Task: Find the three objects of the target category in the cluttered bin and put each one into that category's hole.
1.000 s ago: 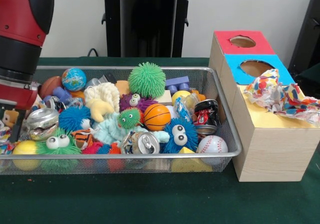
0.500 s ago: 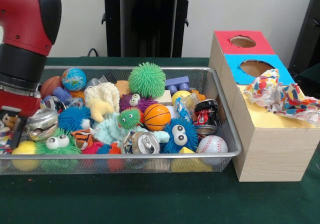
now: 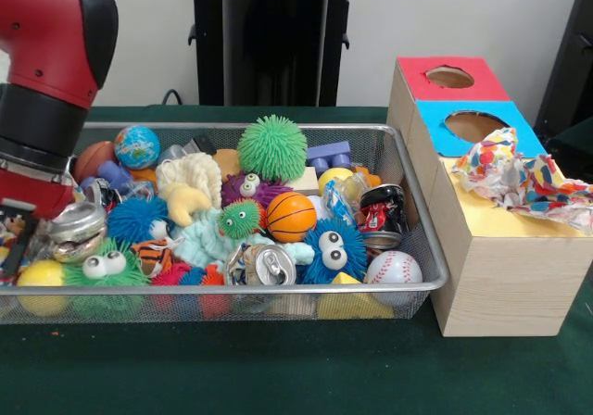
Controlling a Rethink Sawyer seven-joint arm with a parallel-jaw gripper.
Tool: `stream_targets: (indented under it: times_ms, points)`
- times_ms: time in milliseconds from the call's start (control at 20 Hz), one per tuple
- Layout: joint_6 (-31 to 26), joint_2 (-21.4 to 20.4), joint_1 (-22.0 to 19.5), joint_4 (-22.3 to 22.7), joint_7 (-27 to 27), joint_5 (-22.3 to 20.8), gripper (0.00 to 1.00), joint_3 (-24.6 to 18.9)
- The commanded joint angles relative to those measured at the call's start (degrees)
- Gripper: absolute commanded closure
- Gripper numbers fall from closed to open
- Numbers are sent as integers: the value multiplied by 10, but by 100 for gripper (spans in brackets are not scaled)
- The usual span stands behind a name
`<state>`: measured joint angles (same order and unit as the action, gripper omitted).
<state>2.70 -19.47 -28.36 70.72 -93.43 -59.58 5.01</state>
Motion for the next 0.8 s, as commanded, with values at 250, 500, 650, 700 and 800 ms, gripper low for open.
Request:
stream_targets:
  times_ms: [250,500,650,700,800]
  points:
    - [-19,23,-18,30,-86,65,100,-17]
    - [-91,-34,-42,79,-45,103,100,-60]
    - [-126,-74,-48,112,-23,126,100,-72]
    - [-150,-99,-54,133,-4,138,100,-84]
    - [-196,-150,-69,177,32,165,100,-110]
